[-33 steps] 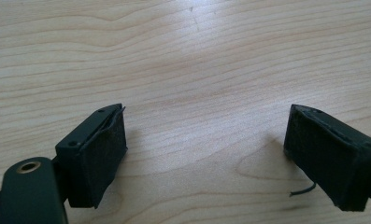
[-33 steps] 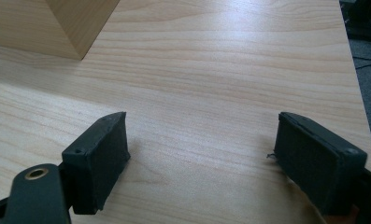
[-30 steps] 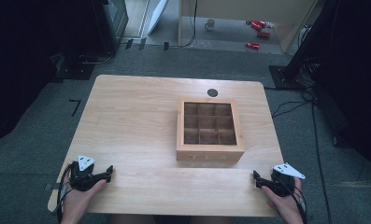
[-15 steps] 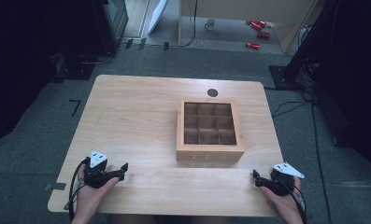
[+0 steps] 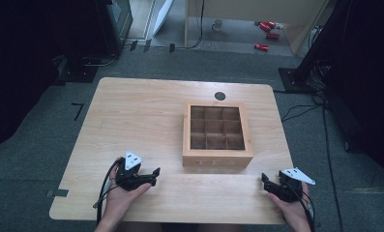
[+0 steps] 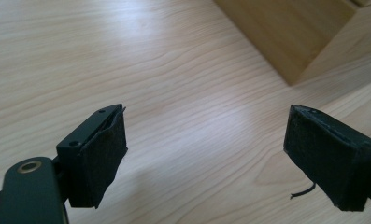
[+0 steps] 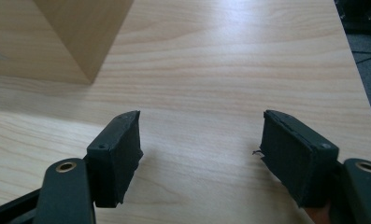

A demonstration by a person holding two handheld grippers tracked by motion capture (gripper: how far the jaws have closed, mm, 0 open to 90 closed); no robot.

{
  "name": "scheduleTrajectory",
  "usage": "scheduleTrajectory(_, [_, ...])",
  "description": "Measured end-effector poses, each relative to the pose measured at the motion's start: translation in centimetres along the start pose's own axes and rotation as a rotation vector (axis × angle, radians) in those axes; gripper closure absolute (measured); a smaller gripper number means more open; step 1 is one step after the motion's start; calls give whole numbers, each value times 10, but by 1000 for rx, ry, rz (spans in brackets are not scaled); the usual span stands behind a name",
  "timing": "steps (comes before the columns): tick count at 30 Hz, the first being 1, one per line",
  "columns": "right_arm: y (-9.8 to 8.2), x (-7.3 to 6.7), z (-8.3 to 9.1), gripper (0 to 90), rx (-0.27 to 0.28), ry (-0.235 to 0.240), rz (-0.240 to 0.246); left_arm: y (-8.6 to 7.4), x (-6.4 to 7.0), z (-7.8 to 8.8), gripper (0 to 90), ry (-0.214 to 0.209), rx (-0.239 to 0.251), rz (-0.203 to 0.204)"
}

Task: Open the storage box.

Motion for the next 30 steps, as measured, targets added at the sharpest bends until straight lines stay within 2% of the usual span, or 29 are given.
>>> scheduleTrajectory(1, [3, -3, 1, 290, 9, 9, -6, 6, 7, -4, 137, -10, -1, -15])
scheduleTrajectory(6, [9, -9, 3, 289, 33, 36, -10, 15, 18, -13, 141, -24, -5, -29])
scheduleTrajectory(7, [13, -14, 5, 288, 45, 55, -5, 18, 23, -17, 143, -33, -7, -30])
scheduleTrajectory(13, [21, -28, 9, 303, 72, 103, -10, 23, 38, -27, 149, -62, -16, -44])
scheduleTrajectory(15, [24, -32, 9, 318, 81, 116, -14, 25, 47, -33, 149, -88, -15, -51])
scheduleTrajectory(20, [31, -41, 9, 327, 96, 151, -22, 30, 59, -42, 162, -107, -23, -61])
scheduleTrajectory(24, [36, -47, 8, 337, 107, 179, -26, 32, 64, -46, 255, -110, -23, -65])
scheduleTrajectory(25, [37, -49, 7, 338, 110, 183, -21, 33, 66, -48, 309, -107, -19, -68])
scheduleTrajectory(30, [41, -57, 4, 343, 111, 212, -11, 37, 70, -54, 439, -109, -14, -59])
Point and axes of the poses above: each handheld gripper's, and its own axes: z roughly backward along the jaws, y roughly out of its top, x roughly to its right, the point moved 4 cm from there along -z, roughly forward along the jaws, and after that the axes turned 3 degrees about -z, right-handed, at the moved point
